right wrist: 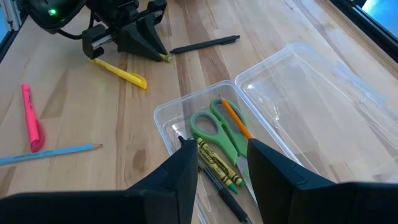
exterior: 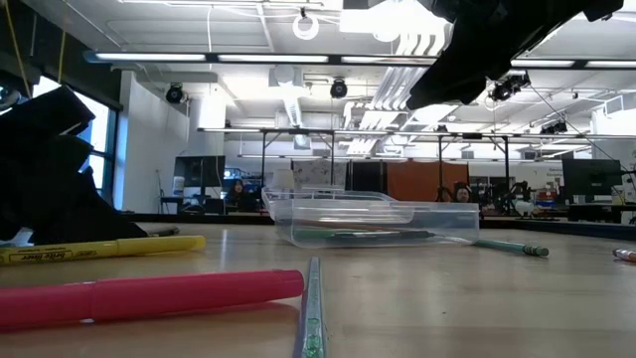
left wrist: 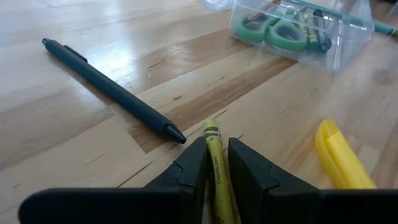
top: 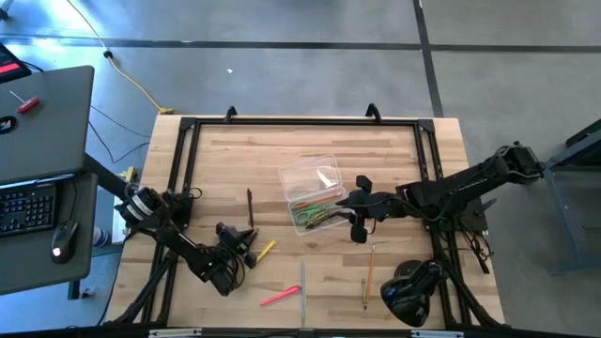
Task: Pick & place school supplies into a supply box
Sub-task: Put the green crayon into the supply box
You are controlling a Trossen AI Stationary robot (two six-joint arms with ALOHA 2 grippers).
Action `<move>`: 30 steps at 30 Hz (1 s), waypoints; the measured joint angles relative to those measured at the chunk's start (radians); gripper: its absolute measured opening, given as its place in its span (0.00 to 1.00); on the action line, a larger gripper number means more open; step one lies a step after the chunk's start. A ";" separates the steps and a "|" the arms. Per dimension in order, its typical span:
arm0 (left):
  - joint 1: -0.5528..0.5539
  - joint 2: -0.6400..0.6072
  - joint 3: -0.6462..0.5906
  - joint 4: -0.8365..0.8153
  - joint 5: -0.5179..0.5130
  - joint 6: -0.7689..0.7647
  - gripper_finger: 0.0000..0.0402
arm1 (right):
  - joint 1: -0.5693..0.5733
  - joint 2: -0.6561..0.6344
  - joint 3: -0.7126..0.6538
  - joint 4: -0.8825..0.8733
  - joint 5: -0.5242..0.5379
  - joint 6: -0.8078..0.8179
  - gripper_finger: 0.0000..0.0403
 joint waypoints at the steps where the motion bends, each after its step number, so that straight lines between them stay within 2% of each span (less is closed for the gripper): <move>1: 0.000 0.000 0.000 0.003 0.000 0.005 0.25 | 0.000 0.000 0.000 0.000 0.000 0.000 0.29; 6: 0.000 0.002 0.000 0.007 -0.037 0.036 0.25 | 0.000 0.000 0.000 0.000 0.000 0.000 0.29; 10: 0.013 0.027 0.002 -0.001 -0.009 0.040 0.25 | 0.000 0.000 0.000 0.002 0.011 0.000 0.29; 15: 0.005 0.092 0.003 0.031 -0.077 0.042 0.24 | 0.000 0.000 0.000 0.004 0.032 0.000 0.29; 18: 0.004 0.102 0.000 0.053 -0.104 0.048 0.20 | 0.000 0.000 0.000 0.004 0.034 0.000 0.29; 22: 0.004 0.103 -0.001 0.075 -0.122 0.045 0.09 | 0.000 0.000 0.000 0.002 0.030 0.000 0.29; 30: 0.058 0.077 0.061 0.052 -0.111 0.047 0.08 | 0.000 0.000 0.000 -0.002 0.024 -0.001 0.29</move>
